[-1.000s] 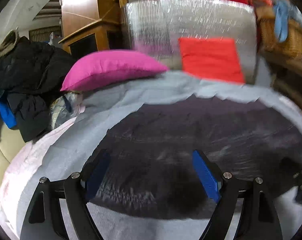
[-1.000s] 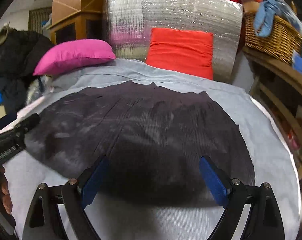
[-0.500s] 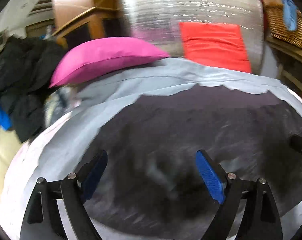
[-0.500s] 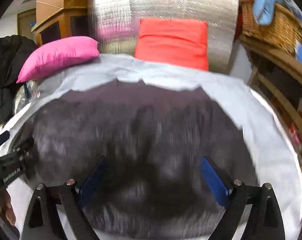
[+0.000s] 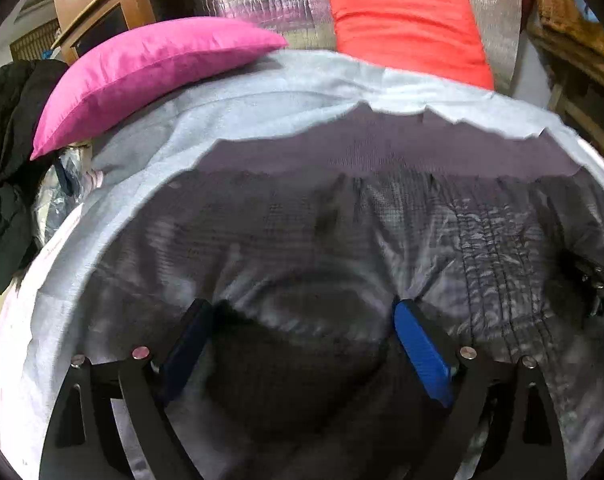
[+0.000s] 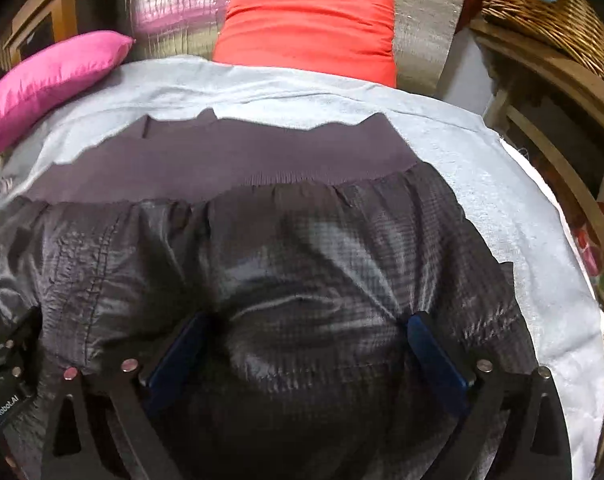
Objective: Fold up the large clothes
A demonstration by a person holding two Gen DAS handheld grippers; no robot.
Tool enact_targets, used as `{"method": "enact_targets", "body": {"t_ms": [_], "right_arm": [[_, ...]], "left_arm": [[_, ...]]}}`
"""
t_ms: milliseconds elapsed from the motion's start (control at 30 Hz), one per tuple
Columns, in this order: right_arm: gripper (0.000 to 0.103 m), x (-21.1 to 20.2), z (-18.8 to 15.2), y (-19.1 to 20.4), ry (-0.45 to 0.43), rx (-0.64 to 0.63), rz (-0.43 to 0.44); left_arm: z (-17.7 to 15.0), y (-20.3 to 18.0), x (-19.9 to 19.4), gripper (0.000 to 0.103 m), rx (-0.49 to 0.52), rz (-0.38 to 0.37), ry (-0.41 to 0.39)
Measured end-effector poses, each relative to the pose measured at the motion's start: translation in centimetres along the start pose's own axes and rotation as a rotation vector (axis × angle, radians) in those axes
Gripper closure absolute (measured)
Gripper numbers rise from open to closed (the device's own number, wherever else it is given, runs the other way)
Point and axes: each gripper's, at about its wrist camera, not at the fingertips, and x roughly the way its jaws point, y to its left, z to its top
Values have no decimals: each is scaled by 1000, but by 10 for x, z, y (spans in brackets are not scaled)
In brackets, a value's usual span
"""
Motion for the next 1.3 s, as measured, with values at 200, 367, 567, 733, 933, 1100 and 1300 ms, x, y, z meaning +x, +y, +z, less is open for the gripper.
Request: {"method": "enact_targets", "body": {"t_ms": [200, 367, 567, 733, 933, 1100, 1300], "right_arm": [[2, -93, -45, -9, -212, -2, 73], [2, -111, -87, -1, -262, -39, 45], [2, -61, -97, -26, -83, -2, -12], [2, -66, -93, -36, -86, 25, -17], [2, -94, -77, -48, -183, 83, 72], [0, -50, -77, -58, -69, 108, 92], [0, -63, -72, -65, -78, 123, 98]], "left_arm": [[-29, 81, -67, 10, -129, 77, -216], [-63, 115, -57, 10, -175, 152, -154], [-78, 125, -22, 9, -178, 181, -30], [-78, 124, -35, 11, -174, 199, -35], [-73, 128, -59, 11, -187, 243, -154], [-86, 128, -25, 10, -181, 229, -62], [-80, 132, -26, 10, -192, 216, -43]]}}
